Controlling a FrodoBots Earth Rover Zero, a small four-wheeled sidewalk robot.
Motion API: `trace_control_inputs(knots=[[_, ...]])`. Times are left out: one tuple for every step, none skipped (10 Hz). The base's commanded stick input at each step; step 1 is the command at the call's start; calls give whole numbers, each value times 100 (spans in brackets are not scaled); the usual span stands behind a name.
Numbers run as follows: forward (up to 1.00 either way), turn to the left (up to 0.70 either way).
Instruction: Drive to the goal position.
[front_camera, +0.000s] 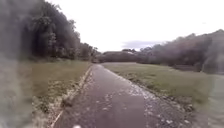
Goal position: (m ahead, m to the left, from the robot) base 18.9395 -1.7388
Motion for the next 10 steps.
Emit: trace_control_inputs(knots=[[70, 0], [70, 0], [70, 0], [70, 0], [70, 0], [73, 0], [79, 0], [85, 28], [85, 30], [85, 31]])
